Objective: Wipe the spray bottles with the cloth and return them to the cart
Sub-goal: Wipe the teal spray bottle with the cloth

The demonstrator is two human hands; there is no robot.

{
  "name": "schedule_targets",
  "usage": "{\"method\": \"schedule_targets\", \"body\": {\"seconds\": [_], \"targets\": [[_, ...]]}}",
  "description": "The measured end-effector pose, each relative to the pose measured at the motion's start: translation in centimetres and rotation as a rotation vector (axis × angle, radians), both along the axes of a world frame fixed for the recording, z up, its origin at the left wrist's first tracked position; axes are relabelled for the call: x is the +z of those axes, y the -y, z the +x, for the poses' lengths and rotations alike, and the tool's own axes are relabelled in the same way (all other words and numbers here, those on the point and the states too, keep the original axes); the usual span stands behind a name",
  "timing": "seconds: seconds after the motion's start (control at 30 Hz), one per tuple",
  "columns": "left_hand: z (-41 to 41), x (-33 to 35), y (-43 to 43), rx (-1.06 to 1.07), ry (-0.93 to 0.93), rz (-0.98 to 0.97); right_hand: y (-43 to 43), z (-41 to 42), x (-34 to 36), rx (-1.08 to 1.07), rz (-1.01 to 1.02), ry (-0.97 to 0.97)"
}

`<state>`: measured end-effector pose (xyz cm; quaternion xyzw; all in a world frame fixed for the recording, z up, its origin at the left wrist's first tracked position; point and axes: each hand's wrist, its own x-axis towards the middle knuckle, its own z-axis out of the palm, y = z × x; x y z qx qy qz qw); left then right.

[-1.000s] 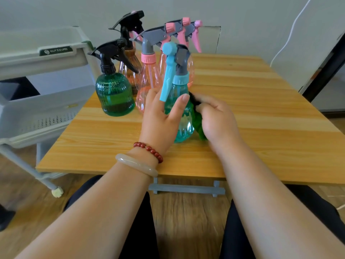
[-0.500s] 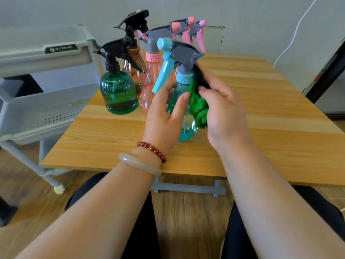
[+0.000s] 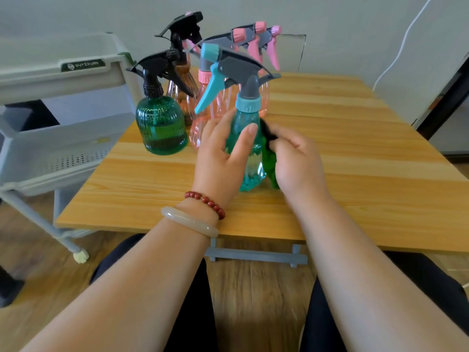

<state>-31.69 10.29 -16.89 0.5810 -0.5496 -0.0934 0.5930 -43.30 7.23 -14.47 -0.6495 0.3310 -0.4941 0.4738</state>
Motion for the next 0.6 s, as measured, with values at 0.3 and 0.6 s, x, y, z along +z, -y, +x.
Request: {"method": "schedule_targets", "body": {"seconds": [0.3,0.6], "targets": [[-0.1,0.1,-0.1,-0.008,-0.076,-0.057,0.1,0.5,0.3,0.047,-0.031,0.084],[-0.1,-0.2,0.0,-0.012,-0.058,-0.063,0.1,0.7,1.4,0.115,0.026,0.233]]}}
